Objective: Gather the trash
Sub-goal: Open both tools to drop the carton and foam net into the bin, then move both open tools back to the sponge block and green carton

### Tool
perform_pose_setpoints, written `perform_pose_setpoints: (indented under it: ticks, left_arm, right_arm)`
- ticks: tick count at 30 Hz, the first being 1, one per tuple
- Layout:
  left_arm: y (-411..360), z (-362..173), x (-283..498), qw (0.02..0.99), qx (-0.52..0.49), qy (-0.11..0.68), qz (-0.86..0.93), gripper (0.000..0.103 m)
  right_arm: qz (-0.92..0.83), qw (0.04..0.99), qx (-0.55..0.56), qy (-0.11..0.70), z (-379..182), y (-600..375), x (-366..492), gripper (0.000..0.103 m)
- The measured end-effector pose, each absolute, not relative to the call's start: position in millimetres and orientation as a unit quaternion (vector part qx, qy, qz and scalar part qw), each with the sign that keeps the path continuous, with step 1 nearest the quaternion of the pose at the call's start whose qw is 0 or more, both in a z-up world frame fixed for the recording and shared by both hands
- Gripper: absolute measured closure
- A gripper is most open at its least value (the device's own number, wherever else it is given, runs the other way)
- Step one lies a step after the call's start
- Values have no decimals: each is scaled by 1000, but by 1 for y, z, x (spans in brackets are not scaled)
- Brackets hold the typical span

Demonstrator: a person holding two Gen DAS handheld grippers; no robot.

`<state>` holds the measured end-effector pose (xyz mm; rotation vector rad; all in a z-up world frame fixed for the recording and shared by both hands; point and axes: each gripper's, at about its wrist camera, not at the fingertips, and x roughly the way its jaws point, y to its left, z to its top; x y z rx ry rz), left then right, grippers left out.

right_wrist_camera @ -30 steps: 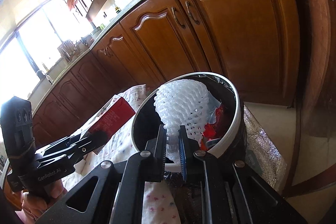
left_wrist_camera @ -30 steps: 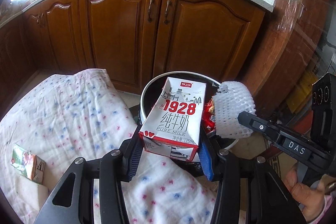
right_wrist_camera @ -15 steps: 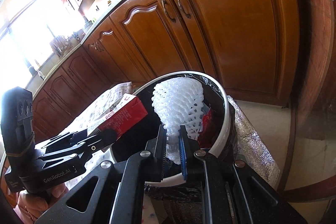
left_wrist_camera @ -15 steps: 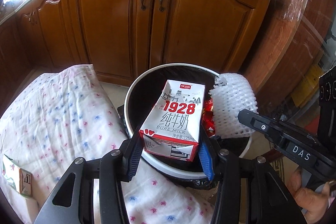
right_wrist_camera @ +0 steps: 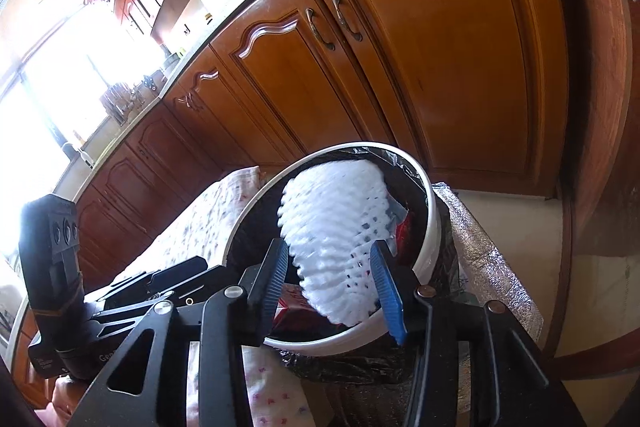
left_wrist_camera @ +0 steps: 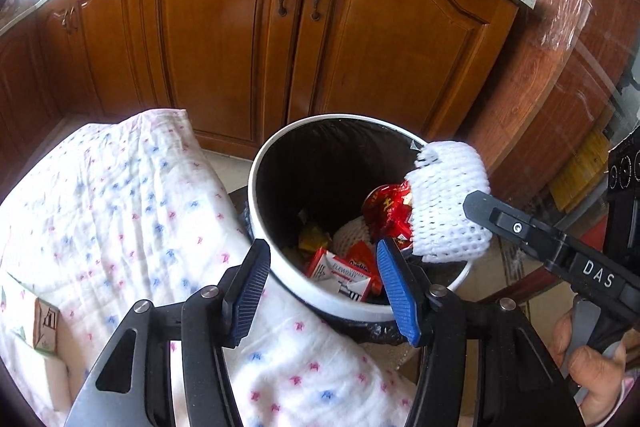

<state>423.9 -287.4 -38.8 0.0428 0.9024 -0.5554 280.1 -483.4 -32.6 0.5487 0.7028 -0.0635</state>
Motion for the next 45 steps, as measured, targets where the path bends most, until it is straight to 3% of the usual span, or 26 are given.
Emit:
perform_pose_setpoints:
  ticks: [5, 18, 25, 30, 39, 45]
  left_arm:
    - [-261, -42, 409, 866, -2, 431, -255, 47]
    - [-167, -38, 351, 879, -76, 425, -204, 44]
    - [-109, -37, 310, 885, -109, 424, -155, 42]
    - [-68, -37, 292, 885, -133, 431, -117, 42]
    - [-44, -44, 305, 877, -165, 448, -54, 33]
    - [-58, -57, 340, 882, -108, 459, -15, 33]
  right_arm:
    - [-28, 905, 266, 332, -26, -477, 276, 52]
    - [1, 911, 273, 310, -13, -437, 256, 52]
    - [48, 909, 260, 323, -19, -388, 256, 35]
    - [78, 900, 257, 343, -29, -360, 263, 32]
    - [110, 892, 251, 359, -34, -322, 270, 31]
    - [118, 892, 246, 361, -34, -311, 275, 31]
